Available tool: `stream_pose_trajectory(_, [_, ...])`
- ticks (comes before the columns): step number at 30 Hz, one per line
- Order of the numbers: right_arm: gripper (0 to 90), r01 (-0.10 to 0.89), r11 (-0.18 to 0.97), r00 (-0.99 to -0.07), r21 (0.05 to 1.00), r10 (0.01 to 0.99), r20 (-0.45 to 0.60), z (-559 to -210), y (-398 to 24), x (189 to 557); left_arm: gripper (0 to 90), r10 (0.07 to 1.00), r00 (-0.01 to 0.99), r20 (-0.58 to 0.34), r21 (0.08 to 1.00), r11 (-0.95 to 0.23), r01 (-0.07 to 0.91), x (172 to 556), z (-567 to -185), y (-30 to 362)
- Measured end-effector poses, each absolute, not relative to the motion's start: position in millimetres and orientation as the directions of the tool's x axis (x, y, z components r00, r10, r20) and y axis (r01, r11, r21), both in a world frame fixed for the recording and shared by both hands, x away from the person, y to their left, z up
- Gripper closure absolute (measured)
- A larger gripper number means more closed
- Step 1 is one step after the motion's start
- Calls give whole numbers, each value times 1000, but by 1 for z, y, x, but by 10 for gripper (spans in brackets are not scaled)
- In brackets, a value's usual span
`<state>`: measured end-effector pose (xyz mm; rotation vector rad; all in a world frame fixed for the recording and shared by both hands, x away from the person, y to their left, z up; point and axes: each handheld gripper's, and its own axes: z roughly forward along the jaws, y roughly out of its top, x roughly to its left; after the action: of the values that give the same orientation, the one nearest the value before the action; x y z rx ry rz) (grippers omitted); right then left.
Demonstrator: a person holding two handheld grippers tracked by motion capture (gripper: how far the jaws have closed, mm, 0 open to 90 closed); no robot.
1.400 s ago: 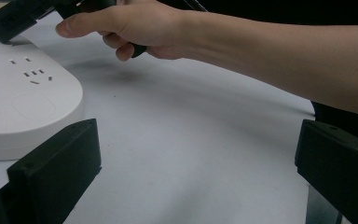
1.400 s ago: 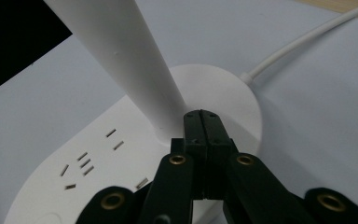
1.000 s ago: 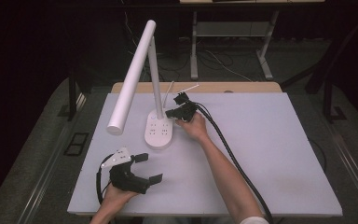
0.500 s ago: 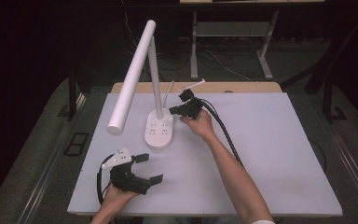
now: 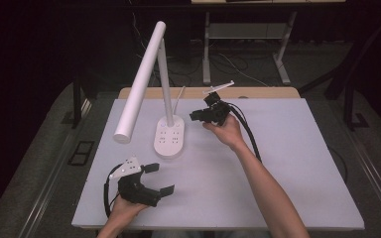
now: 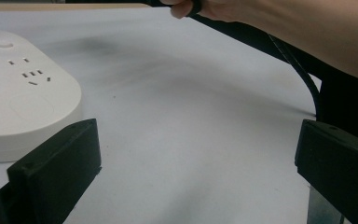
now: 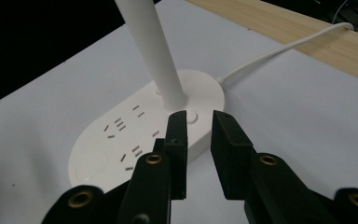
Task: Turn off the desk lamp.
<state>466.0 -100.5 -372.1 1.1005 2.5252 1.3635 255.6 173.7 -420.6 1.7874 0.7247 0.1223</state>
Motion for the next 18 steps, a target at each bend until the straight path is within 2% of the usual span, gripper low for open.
stream_pose_trajectory(4, [686,547,358,-746,757,619,246,-367,-112,457,0,529,805,-270,897,-166,410,255,-421,173])
stream_pose_trajectory(16, [149,555,355,-728,752,645,232,-350,-139,432,0,526,808,-267,895,-175,410,256,-421,171])
stream_pose_trajectory(18, [110,546,370,-735,752,642,218,-349,-142,427,0,526,808,-267,896,-175,409,256,-421,171])
